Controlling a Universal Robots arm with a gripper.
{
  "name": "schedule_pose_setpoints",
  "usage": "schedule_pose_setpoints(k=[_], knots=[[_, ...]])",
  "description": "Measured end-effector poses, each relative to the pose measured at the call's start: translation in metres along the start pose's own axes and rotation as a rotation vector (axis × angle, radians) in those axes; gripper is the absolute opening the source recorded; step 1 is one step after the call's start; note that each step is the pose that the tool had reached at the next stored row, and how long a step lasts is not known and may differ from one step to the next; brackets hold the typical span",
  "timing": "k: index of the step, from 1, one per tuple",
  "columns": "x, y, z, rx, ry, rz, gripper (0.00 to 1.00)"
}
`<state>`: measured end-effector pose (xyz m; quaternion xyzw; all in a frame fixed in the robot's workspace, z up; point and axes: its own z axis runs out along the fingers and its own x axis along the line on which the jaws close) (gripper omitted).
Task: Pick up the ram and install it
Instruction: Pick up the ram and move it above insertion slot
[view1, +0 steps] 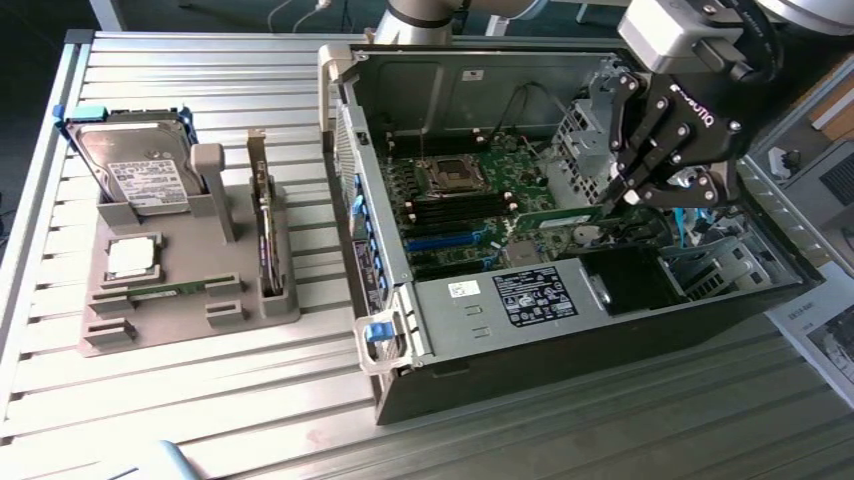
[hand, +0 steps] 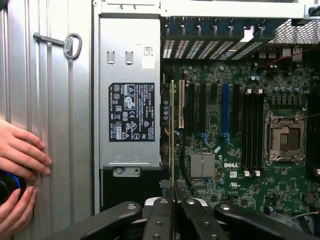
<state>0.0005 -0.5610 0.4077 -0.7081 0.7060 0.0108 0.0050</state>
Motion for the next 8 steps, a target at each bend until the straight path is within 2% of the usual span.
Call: schedule_pose_setpoints(k=[8], knots=[[-0.025,-0.0001,0.0018,0.0,-0.0001,0.0,0.12]])
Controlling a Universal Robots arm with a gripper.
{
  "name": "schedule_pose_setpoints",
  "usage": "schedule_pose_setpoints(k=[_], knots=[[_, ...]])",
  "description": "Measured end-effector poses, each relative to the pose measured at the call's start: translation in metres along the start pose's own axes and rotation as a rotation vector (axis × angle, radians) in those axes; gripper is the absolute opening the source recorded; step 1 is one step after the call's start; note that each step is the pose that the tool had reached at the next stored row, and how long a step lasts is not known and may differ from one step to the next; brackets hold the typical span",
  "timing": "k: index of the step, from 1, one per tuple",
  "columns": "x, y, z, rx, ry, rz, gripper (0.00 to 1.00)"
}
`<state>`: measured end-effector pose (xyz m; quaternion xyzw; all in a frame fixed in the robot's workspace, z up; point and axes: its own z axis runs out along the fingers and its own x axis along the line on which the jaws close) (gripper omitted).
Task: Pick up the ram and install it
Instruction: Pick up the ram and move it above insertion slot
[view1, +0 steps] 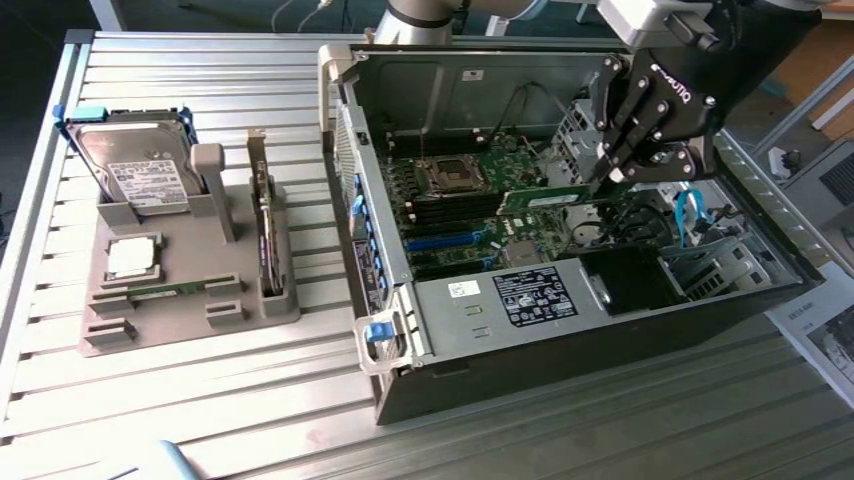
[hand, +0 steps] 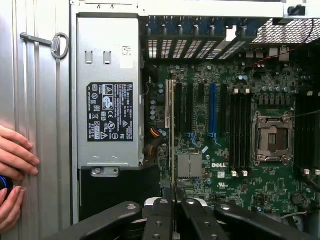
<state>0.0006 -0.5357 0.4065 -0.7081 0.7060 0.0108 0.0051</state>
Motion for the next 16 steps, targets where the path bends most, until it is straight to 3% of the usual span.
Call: schedule_pose_setpoints(k=[9,16], knots=[[-0.027,-0.0001,0.0019,0.0,-0.0001,0.0,0.12],[-0.054,-0.0002,0.0038,0.0,0.0,0.0,0.12]])
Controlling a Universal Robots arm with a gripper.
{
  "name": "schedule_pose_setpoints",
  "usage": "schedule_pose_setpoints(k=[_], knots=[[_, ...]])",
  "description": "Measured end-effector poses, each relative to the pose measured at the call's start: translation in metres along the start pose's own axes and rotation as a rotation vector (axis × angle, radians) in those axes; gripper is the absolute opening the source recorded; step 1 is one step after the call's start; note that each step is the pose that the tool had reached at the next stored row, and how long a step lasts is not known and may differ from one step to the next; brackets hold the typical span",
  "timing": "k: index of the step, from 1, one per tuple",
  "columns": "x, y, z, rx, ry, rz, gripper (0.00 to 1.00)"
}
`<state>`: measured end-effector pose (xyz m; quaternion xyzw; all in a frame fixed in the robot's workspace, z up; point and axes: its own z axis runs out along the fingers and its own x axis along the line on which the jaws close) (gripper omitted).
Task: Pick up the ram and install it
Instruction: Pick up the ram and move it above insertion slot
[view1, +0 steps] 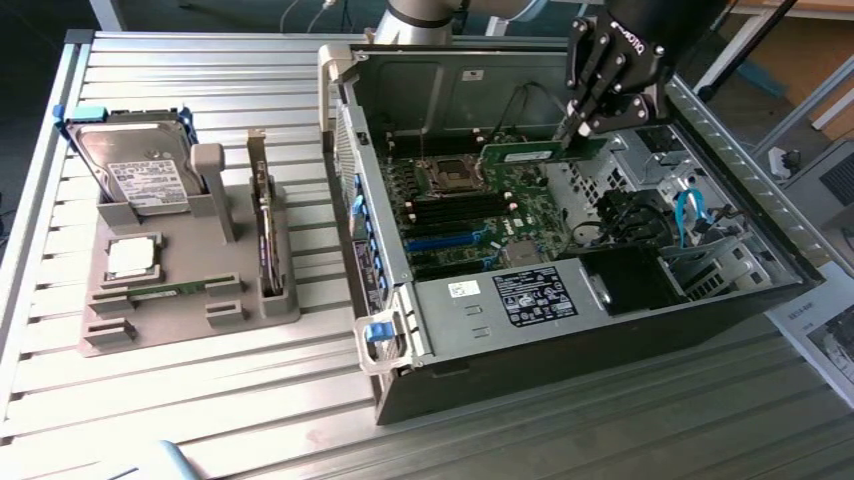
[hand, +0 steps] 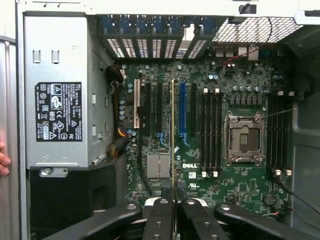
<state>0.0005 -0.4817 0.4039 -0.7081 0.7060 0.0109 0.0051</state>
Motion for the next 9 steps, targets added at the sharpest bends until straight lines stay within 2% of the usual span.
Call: schedule_pose_setpoints(k=[9], knots=[[-0.025,-0.0001,0.0021,0.0,-0.0001,0.0,0.12]])
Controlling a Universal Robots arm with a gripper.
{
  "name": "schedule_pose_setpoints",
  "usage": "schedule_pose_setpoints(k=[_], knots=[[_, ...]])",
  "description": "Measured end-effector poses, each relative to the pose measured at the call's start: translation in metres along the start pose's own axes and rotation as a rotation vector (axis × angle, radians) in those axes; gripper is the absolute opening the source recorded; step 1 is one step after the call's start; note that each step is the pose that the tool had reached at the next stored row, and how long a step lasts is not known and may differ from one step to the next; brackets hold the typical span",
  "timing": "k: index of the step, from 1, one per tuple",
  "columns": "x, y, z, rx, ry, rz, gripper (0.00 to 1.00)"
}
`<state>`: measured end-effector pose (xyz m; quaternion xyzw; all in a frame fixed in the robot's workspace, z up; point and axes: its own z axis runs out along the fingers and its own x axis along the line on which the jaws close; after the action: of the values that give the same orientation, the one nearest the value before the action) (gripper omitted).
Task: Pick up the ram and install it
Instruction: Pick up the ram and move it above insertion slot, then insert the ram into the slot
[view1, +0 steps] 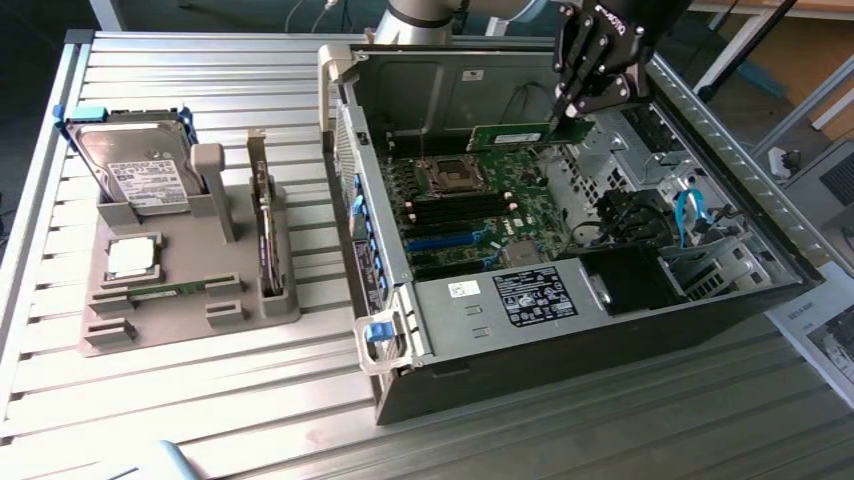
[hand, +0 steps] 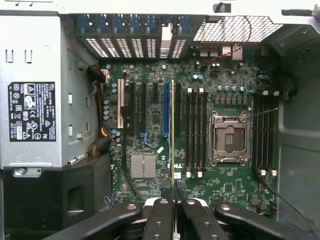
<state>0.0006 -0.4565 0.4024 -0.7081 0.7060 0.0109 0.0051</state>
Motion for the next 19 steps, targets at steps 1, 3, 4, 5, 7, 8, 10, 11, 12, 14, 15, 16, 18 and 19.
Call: schedule_pose_setpoints(k=[1,3,4,5,7,8,10,11,12,14,15,16,18,19], knots=[[0.0,-0.0001,0.0002,-0.0001,0.0,0.0,0.12],[-0.001,0.0,0.0016,0.0,-0.0001,0.0,0.12],[-0.001,0.0,0.0021,0.0,0.0,0.0,0.12],[-0.002,0.0,0.0028,-0.0001,0.0004,0.0,0.12],[-0.005,0.0001,0.0037,0.0,0.0001,0.0,0.12],[-0.009,0.0,0.0042,-0.0001,0.0002,0.0,0.12],[-0.018,0.0,0.0053,0.0,0.0,0.0,0.12],[-0.019,0.0,0.0057,0.0,0.0001,0.0,0.12],[-0.02,-0.0001,0.0064,0.0,0.0001,0.0,0.12],[-0.022,0.0001,0.0079,-0.0001,0.0004,0.0,0.12],[-0.022,0.0001,0.0085,-0.0001,0.0004,0.0,0.12],[-0.023,0.0001,0.0091,0.0,0.0003,0.0,0.12],[-0.023,0.0001,0.0091,0.0,0.0004,0.0,0.12],[-0.023,0.0001,0.0091,-0.0001,0.0004,0.0,0.12]])
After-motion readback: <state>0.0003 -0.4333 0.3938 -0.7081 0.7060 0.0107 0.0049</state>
